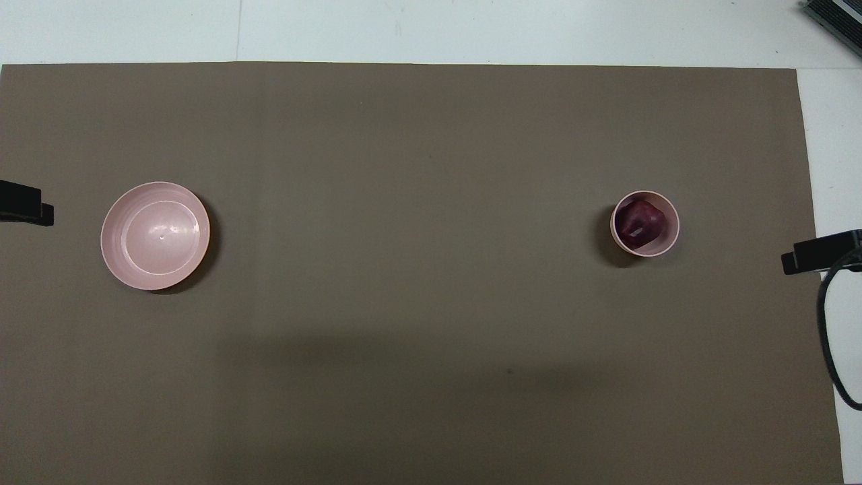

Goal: Move apple from plate to bowl

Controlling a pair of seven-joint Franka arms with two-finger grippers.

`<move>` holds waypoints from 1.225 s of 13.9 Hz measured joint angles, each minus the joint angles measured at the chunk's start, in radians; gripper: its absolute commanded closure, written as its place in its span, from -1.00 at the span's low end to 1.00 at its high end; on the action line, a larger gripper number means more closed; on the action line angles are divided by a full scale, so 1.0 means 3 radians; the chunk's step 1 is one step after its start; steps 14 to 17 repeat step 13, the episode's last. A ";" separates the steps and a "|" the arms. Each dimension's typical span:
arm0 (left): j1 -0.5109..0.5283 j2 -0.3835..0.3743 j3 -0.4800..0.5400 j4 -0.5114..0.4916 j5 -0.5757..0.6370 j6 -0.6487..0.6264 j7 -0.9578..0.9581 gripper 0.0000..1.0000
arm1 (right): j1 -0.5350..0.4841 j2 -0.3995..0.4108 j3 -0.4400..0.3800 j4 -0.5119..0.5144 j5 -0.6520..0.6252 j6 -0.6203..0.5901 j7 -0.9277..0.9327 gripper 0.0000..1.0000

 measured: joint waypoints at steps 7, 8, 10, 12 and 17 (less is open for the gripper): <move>-0.0001 -0.0002 -0.0004 -0.0001 -0.0001 0.0000 0.0000 -1.00 | 0.0020 -0.0007 0.0030 -0.0001 -0.0181 0.0079 0.0009 -1.00; -0.0001 -0.0002 -0.0004 -0.0001 -0.0001 0.0000 0.0000 -1.00 | 0.0020 -0.0007 0.0040 0.0000 -0.0221 0.0102 0.0009 -1.00; -0.0001 -0.0005 -0.0004 -0.0009 -0.0001 -0.0001 0.0000 -1.00 | 0.0019 -0.0008 0.0044 0.0002 -0.0248 0.0135 0.0009 -1.00; -0.0001 -0.0019 -0.0004 -0.0026 -0.0001 -0.0004 0.0000 -1.00 | 0.0019 -0.0008 0.0045 0.0003 -0.0241 0.0136 0.0009 -1.00; -0.0001 -0.0025 -0.0004 -0.0029 -0.0001 -0.0005 0.0000 -1.00 | 0.0019 -0.0008 0.0046 0.0002 -0.0233 0.0135 0.0009 -1.00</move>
